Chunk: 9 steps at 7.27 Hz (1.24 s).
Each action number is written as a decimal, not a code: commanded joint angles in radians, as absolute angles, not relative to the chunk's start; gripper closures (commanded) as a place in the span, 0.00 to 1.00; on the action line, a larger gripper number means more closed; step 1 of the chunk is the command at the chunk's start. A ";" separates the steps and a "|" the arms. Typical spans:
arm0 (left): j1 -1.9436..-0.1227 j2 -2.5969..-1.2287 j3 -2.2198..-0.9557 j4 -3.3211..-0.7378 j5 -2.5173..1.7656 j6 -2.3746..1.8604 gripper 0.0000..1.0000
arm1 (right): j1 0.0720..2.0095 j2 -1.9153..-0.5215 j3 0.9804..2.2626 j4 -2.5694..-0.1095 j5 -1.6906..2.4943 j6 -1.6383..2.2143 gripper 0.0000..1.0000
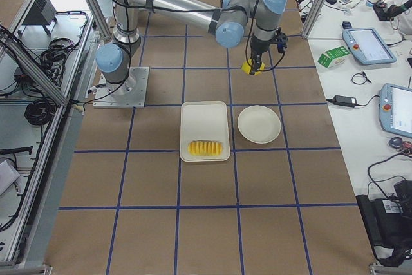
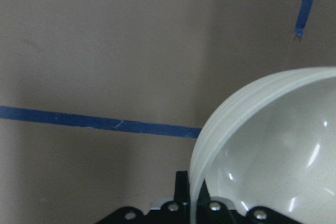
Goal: Place bowl and put lemon in it
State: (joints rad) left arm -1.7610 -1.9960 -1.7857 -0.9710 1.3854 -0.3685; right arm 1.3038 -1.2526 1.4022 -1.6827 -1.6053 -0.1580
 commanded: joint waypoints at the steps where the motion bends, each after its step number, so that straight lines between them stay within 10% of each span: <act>1: -1.761 -2.013 -1.787 -0.973 1.341 -0.368 1.00 | 1.423 -1.276 1.402 -1.645 -1.605 0.001 1.00; 2: -1.763 -2.017 -1.792 -0.973 1.347 -0.368 0.79 | 1.472 -1.281 1.402 -1.640 -1.603 0.077 1.00; 3: -1.761 -2.028 -1.789 -0.973 1.350 -0.370 0.01 | 1.518 -1.281 1.407 -1.638 -1.601 0.128 1.00; 9: -1.730 -1.840 -1.565 -1.435 1.421 -0.321 0.00 | 1.778 -1.211 1.411 -1.735 -1.491 0.466 1.00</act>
